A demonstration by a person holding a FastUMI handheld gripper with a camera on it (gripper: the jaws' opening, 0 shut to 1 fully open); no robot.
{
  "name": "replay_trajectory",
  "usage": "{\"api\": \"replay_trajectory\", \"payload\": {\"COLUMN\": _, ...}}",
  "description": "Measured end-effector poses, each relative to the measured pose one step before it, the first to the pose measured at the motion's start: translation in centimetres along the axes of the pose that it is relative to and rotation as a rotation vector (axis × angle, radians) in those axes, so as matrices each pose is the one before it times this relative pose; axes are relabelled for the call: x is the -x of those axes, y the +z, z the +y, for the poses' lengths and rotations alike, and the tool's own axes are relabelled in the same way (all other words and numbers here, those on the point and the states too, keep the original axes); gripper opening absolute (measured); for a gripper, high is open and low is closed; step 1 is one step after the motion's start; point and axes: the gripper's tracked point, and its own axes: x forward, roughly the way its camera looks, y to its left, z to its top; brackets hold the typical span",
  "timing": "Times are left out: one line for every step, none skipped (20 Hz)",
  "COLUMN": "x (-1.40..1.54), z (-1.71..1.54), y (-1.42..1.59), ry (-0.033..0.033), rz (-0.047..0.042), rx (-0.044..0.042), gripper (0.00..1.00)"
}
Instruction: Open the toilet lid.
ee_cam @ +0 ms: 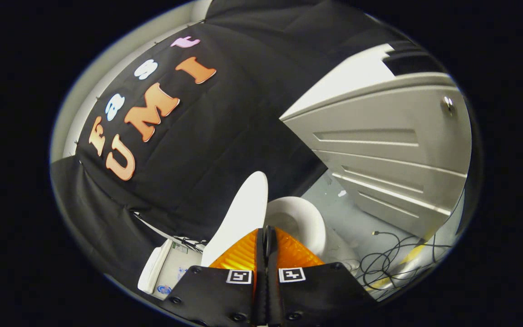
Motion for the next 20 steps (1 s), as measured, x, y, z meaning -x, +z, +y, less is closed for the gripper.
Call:
{"api": "replay_trajectory", "payload": {"x": 0.318, "z": 0.917, "y": 0.121, "ry": 0.00171, "rz": 0.01174, "rx": 0.04767, "gripper": 0.08}}
{"api": "replay_trajectory", "payload": {"x": 0.097, "z": 1.101, "y": 0.404, "ry": 0.00530, "rz": -0.00083, "rx": 0.03714, "gripper": 0.08}}
{"api": "replay_trajectory", "payload": {"x": 0.428, "z": 1.310, "y": 0.581, "ry": 0.01555, "rz": -0.00179, "rx": 0.02821, "gripper": 0.08}}
{"api": "replay_trajectory", "payload": {"x": 0.223, "z": 1.540, "y": 0.731, "ry": 0.02551, "rz": -0.00955, "rx": 0.02308, "gripper": 0.08}}
{"api": "replay_trajectory", "payload": {"x": 0.300, "z": 1.291, "y": 0.517, "ry": 0.02392, "rz": -0.00476, "rx": 0.02889, "gripper": 0.08}}
{"api": "replay_trajectory", "payload": {"x": 0.067, "z": 1.172, "y": 0.454, "ry": 0.01445, "rz": -0.00163, "rx": 0.02535, "gripper": 0.08}}
{"api": "replay_trajectory", "payload": {"x": 0.219, "z": 0.929, "y": 0.288, "ry": 0.00309, "rz": 0.00616, "rx": 0.02382, "gripper": 0.08}}
{"api": "replay_trajectory", "payload": {"x": 0.099, "z": 0.937, "y": 0.349, "ry": 0.00039, "rz": 0.00086, "rx": 0.02647, "gripper": 0.08}}
{"api": "replay_trajectory", "payload": {"x": 0.091, "z": 0.915, "y": 0.415, "ry": 0.00055, "rz": 0.00144, "rx": 0.03599, "gripper": 0.08}}
{"api": "replay_trajectory", "payload": {"x": 0.112, "z": 0.956, "y": 0.478, "ry": -0.00153, "rz": -0.00636, "rx": 0.04222, "gripper": 0.08}}
{"api": "replay_trajectory", "payload": {"x": 0.097, "z": 1.059, "y": 0.478, "ry": -0.00089, "rz": -0.00295, "rx": 0.04900, "gripper": 0.08}}
{"api": "replay_trajectory", "payload": {"x": -0.052, "z": 0.873, "y": 0.292, "ry": -0.00093, "rz": 0.00076, "rx": 0.04207, "gripper": 0.08}}
{"api": "replay_trajectory", "payload": {"x": 0.072, "z": 0.932, "y": 0.484, "ry": 0.00010, "rz": 0.00017, "rx": 0.02543, "gripper": 0.08}}
{"api": "replay_trajectory", "payload": {"x": 0.121, "z": 0.922, "y": 0.545, "ry": 0.00888, "rz": -0.00180, "rx": 0.01178, "gripper": 0.08}}
{"api": "replay_trajectory", "payload": {"x": 0.198, "z": 0.851, "y": 0.500, "ry": 0.01136, "rz": -0.00205, "rx": 0.00432, "gripper": 0.08}}
{"api": "replay_trajectory", "payload": {"x": 0.058, "z": 0.680, "y": 0.429, "ry": 0.00497, "rz": -0.00712, "rx": 0.00038, "gripper": 0.08}}
{"api": "replay_trajectory", "payload": {"x": -0.055, "z": 0.426, "y": 0.096, "ry": -0.00220, "rz": -0.00299, "rx": 0.00611, "gripper": 0.08}}
{"api": "replay_trajectory", "payload": {"x": -0.039, "z": 0.387, "y": 0.229, "ry": -0.00380, "rz": -0.00719, "rx": 0.01388, "gripper": 0.08}}
{"api": "replay_trajectory", "payload": {"x": 0.087, "z": 0.661, "y": 0.169, "ry": -0.00202, "rz": -0.00672, "rx": 0.01991, "gripper": 0.08}}
{"api": "replay_trajectory", "payload": {"x": 0.130, "z": 0.746, "y": 0.330, "ry": 0.00190, "rz": -0.00680, "rx": 0.02201, "gripper": 0.08}}
